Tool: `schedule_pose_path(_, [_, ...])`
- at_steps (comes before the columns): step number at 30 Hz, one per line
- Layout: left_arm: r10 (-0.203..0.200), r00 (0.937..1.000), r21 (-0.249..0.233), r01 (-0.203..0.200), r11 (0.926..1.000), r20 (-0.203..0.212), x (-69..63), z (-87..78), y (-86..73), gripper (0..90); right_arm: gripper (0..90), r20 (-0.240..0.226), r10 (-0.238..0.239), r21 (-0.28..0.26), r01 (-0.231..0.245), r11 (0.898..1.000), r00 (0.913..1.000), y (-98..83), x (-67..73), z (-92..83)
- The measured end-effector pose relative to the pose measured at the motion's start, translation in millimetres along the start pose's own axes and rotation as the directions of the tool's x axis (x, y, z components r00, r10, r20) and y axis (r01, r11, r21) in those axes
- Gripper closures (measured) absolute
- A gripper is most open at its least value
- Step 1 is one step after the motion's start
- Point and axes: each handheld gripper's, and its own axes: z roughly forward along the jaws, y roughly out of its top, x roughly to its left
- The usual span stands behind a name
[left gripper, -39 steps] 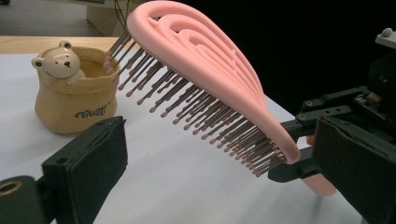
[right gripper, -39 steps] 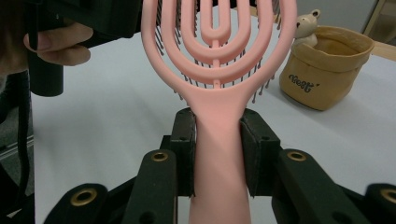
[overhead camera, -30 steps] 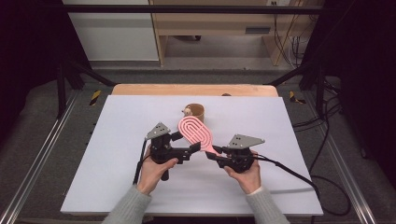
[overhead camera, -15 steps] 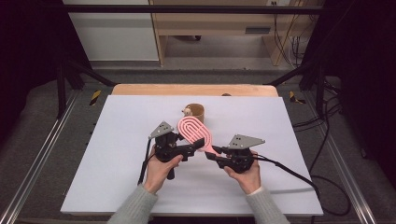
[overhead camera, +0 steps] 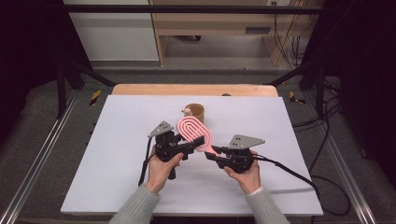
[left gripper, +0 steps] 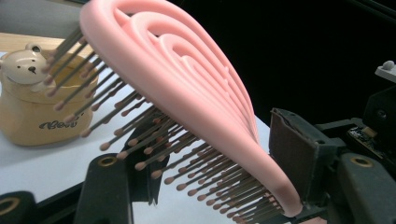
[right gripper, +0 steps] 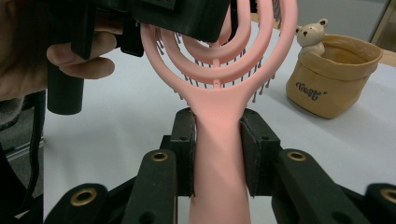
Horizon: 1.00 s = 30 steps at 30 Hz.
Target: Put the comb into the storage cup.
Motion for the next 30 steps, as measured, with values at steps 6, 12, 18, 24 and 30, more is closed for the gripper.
schedule_pose_path(6, [-0.017,0.9999,-0.007,0.017,0.9998,-0.003,-1.3,0.1,0.0,43.6,69.5,0.005,-0.006,-0.002,0.006,1.000,1.0000,-0.4,-0.1,0.5])
schedule_pose_path(12, [-0.033,0.9994,-0.020,0.033,0.9993,0.008,-2.5,-1.1,0.6,51.6,69.9,0.000,-0.009,-0.004,0.009,1.000,1.0000,-1.0,0.1,1.9])
schedule_pose_path(18, [-0.029,0.9992,-0.023,0.030,0.9993,0.028,-5.7,-1.8,1.2,56.4,70.3,-0.004,-0.011,-0.008,0.011,1.000,0.9999,-0.8,0.3,1.8])
schedule_pose_path(24, [-0.022,0.9989,-0.029,0.024,0.9993,0.042,-9.7,-2.2,1.8,59.5,70.6,-0.010,-0.011,-0.008,0.011,1.000,0.9999,-0.8,0.3,1.8])
schedule_pose_path(30, [-0.012,0.9988,-0.030,0.014,0.9994,0.048,-13.0,-2.9,2.8,61.0,70.7,-0.017,-0.009,-0.005,0.009,1.000,0.9998,-0.7,0.3,1.8])
